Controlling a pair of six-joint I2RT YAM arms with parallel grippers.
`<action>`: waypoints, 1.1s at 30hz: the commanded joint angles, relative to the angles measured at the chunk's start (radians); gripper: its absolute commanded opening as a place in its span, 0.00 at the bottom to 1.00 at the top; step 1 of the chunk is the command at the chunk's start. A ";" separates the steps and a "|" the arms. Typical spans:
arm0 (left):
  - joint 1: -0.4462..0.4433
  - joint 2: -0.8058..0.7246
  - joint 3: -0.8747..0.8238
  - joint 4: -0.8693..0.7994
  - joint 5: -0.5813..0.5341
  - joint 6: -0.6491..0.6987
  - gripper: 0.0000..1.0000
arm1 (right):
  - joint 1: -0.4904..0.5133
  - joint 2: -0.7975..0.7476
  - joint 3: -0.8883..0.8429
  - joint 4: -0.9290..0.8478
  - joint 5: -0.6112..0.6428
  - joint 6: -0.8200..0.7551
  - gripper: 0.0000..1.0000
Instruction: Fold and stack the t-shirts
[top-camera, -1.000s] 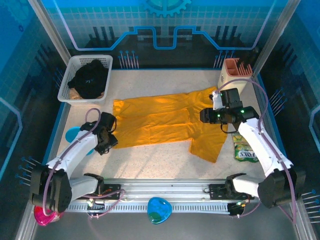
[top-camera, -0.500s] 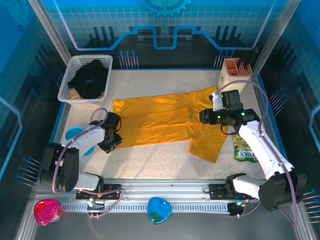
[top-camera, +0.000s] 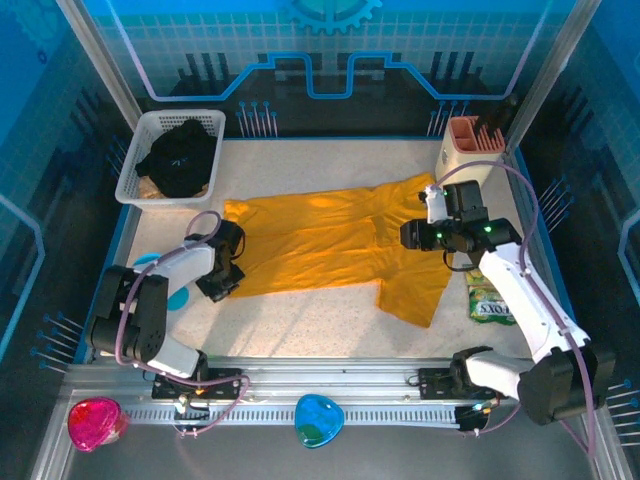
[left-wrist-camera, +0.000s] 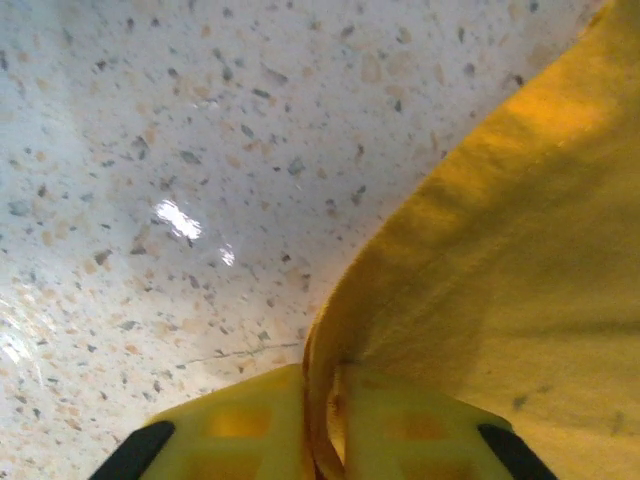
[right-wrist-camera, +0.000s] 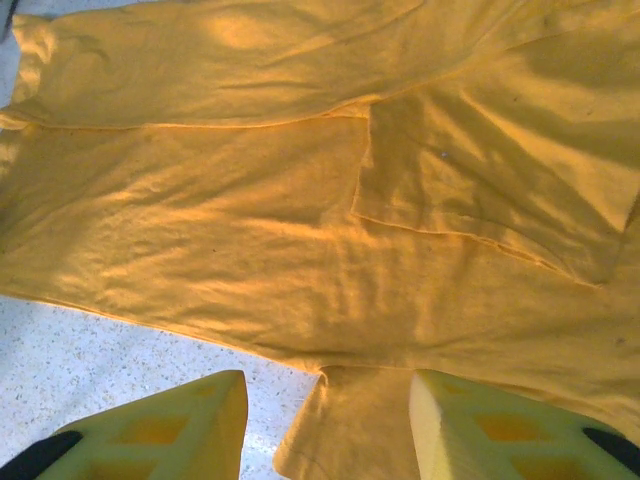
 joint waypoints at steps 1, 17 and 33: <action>0.018 0.055 0.018 0.120 -0.001 0.039 0.03 | 0.011 -0.056 0.079 -0.045 0.001 -0.046 0.47; 0.095 -0.033 0.077 0.084 0.006 0.208 0.00 | 0.240 -0.230 -0.020 -0.440 0.243 -1.133 0.63; 0.095 -0.128 -0.010 0.166 0.051 0.268 0.00 | 0.434 -0.146 -0.513 -0.183 0.333 -1.230 0.60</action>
